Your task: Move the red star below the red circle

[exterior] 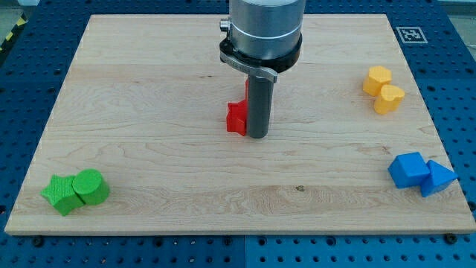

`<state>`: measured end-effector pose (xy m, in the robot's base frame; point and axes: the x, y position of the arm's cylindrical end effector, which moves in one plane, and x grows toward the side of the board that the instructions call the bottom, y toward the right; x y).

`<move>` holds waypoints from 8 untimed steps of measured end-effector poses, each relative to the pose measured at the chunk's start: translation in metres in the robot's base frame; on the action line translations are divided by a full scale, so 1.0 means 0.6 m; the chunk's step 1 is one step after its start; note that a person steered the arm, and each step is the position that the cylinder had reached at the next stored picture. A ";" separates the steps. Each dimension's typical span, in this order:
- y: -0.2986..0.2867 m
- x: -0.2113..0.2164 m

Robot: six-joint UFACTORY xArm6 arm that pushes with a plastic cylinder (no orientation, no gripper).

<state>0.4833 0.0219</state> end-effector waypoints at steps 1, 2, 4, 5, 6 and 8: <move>-0.052 0.014; -0.156 0.004; -0.207 -0.013; -0.182 -0.036; -0.141 -0.038; -0.071 -0.039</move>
<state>0.4601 -0.0208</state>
